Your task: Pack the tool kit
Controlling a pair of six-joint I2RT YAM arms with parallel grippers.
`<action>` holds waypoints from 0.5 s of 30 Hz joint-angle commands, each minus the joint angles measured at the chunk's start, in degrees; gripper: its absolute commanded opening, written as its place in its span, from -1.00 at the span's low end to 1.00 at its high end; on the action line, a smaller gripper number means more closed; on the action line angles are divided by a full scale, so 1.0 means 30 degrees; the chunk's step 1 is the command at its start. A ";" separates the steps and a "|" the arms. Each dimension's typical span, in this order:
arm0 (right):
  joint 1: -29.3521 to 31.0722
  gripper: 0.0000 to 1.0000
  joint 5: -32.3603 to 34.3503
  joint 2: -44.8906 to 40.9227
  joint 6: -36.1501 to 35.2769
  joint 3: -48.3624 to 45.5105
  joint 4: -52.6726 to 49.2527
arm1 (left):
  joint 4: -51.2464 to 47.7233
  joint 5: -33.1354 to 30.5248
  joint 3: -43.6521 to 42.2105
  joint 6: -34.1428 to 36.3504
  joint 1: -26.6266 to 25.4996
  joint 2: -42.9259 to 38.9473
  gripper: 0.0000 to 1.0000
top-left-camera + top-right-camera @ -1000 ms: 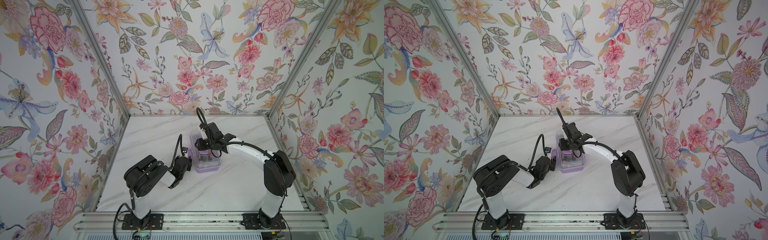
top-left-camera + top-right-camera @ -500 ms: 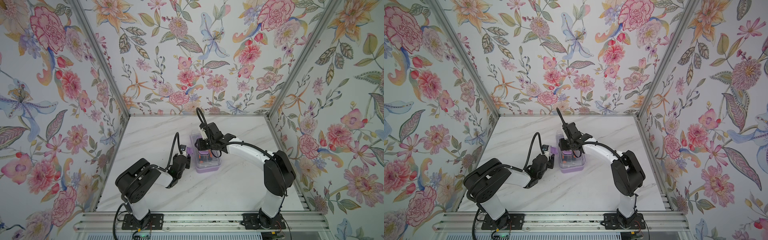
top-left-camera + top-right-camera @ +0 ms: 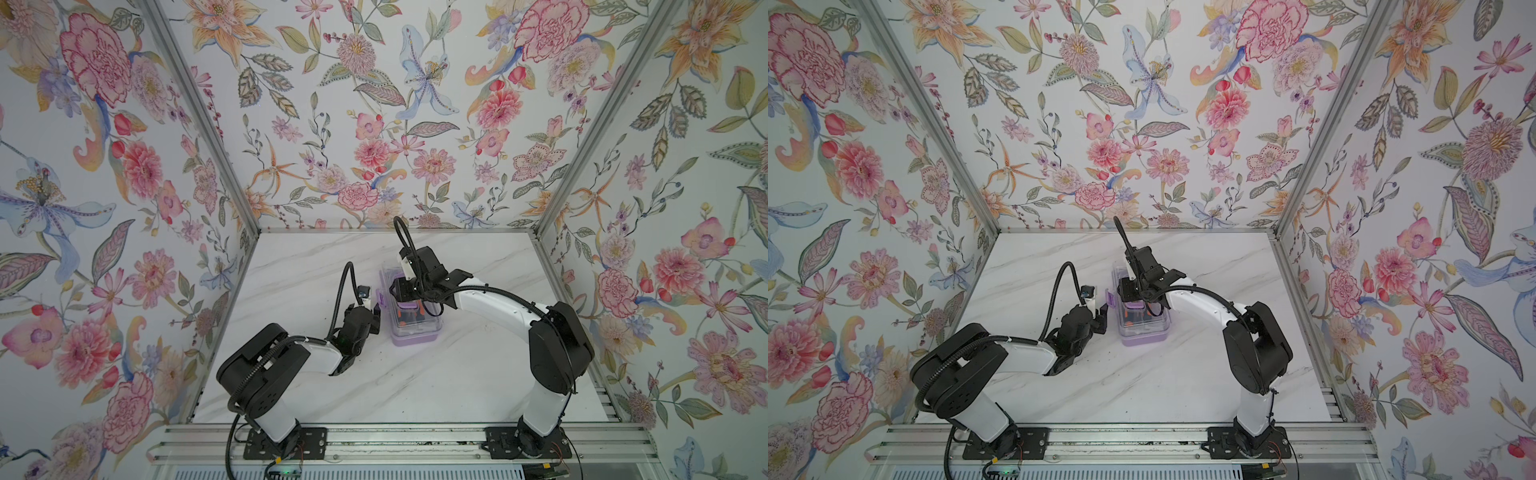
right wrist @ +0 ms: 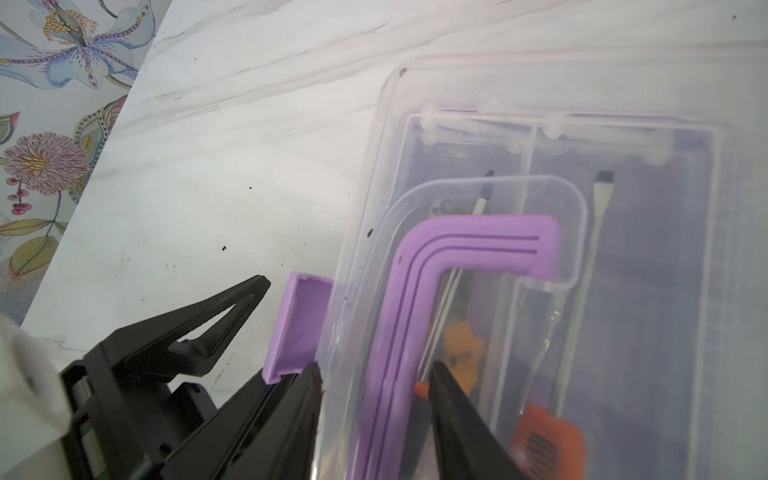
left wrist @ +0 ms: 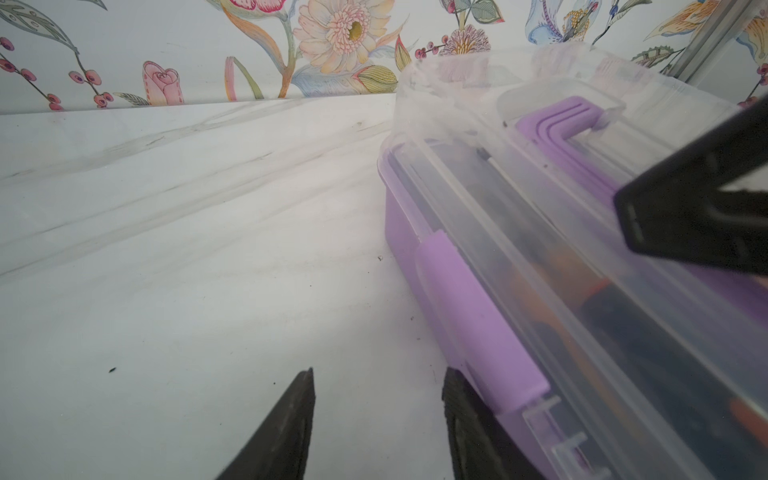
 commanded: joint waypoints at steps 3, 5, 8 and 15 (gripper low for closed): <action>-0.0028 -0.11 -0.0069 -0.0081 0.0293 -0.0934 -0.1418 | -0.0608 0.0223 0.0723 -0.0514 0.0210 -0.0728 0.06; -0.0074 -0.12 -0.0090 -0.0118 0.0307 -0.1023 -0.1329 | -0.0705 0.0292 0.0815 -0.0582 0.0211 -0.0870 0.06; -0.0062 -0.12 -0.0175 -0.0120 0.0316 -0.1132 -0.1228 | -0.0708 0.0410 0.0870 -0.0693 0.0210 -0.1056 0.06; -0.0077 -0.14 -0.0197 -0.0090 0.0329 -0.1283 -0.1082 | -0.0709 0.0920 0.1233 -0.0904 0.0211 -0.1140 0.06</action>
